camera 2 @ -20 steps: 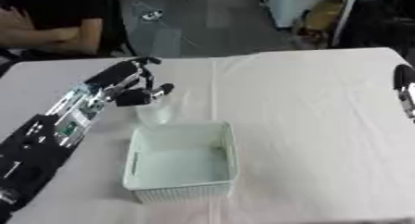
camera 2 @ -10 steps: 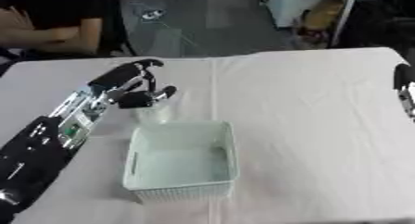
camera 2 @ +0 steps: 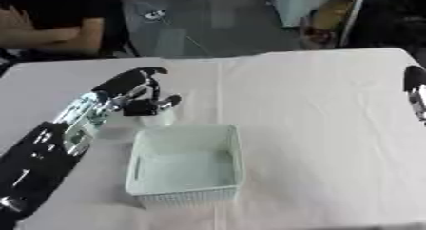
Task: Pick up objects on the table and place them in the box.
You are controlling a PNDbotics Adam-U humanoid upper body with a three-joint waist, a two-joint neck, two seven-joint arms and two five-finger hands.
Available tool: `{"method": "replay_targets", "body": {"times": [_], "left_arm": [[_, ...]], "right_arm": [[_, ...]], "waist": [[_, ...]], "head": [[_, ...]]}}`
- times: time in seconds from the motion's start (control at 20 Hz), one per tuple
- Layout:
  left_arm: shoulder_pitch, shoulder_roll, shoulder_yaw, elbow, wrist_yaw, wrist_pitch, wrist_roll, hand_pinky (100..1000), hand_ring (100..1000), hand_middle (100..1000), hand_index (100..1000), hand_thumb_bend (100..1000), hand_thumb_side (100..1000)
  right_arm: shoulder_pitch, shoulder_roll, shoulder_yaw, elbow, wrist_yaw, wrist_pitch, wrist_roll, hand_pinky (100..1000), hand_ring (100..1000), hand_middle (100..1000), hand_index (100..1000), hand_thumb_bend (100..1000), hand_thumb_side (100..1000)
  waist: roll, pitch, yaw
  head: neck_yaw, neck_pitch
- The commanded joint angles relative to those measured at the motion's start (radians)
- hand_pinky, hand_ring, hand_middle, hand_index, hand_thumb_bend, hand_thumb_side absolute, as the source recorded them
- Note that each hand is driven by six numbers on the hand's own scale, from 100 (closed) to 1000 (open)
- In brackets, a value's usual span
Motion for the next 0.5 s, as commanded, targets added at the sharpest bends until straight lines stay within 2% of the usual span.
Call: {"method": "replay_targets", "body": {"times": [0.05, 0.5], "left_arm": [[-0.018, 0.006, 0.013, 0.01, -0.022, -0.005, 0.01, 1000, 989, 931, 404, 922, 1000], [-0.025, -0.017, 0.024, 0.07, -0.062, -0.012, 0.036, 1000, 988, 932, 417, 922, 1000]], "right_arm": [[-0.025, -0.012, -0.001, -0.015, -0.005, -0.005, -0.001, 891, 916, 906, 939, 100, 646], [-0.034, -0.007, 0.001, -0.015, -0.008, -0.008, 0.0, 891, 916, 906, 939, 100, 645]], "waist": [[-0.003, -0.006, -0.001], [-0.007, 0.001, -0.003]], "head": [[-0.008, -0.015], [-0.012, -0.02]]}}
